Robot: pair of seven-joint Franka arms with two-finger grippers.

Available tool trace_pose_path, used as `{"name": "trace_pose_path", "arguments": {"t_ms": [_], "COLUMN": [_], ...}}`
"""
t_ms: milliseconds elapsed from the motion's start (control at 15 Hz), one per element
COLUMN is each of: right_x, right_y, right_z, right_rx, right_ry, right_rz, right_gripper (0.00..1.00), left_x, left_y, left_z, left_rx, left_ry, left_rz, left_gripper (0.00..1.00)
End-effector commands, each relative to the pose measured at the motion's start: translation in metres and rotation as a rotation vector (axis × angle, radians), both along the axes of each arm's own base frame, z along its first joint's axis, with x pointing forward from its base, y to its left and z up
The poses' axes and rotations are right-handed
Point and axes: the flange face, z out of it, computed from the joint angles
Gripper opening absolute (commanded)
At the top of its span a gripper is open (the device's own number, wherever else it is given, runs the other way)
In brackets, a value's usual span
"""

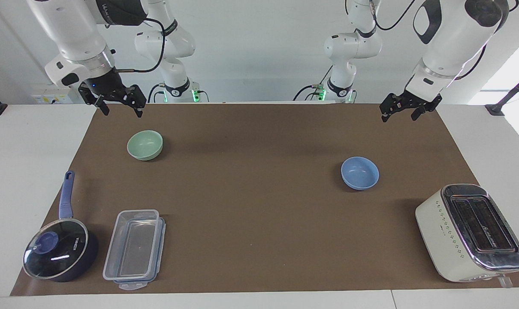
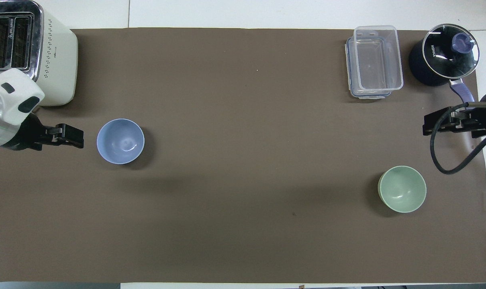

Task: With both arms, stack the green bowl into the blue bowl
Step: 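Grasp the blue bowl with the left gripper while the right gripper reaches the green bowl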

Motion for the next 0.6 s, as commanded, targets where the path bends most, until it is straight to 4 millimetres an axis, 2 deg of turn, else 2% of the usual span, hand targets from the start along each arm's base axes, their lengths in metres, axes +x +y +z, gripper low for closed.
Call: {"name": "trace_pose_path", "arguments": {"t_ms": [0,133,200,267,400,533], "right_x": [-0.001,-0.002,-0.007,-0.012,-0.025,-0.042], "right_y": [-0.001,-0.003,-0.007,-0.008,-0.02,-0.038], "right_z": [-0.001,-0.003,-0.016,-0.021,-0.049,-0.083], "right_rx": [0.003,0.005,0.004,0.006,0.006,0.003], "right_ry": [-0.002,0.0,0.021,0.014,-0.016,-0.07], "right_rz": [0.022,0.019,0.013,0.013,0.024,0.036], "right_gripper": [1.0,1.0,1.0,1.0,1.0,1.0], "left_x": [-0.015,-0.011,-0.01,-0.011,-0.006,0.001], "left_y": [0.0,0.001,0.002,0.003,0.004,0.006], "left_z": [-0.044,-0.082,-0.107,-0.12,-0.151,-0.171], "left_rx": [-0.01,-0.008,-0.01,-0.012,-0.017,-0.021], "left_ry": [-0.026,-0.027,-0.033,-0.046,-0.059,-0.066], "left_rz": [-0.009,-0.02,-0.032,-0.035,-0.032,-0.026], "left_gripper": [1.0,1.0,1.0,0.99,0.95,0.9]}}
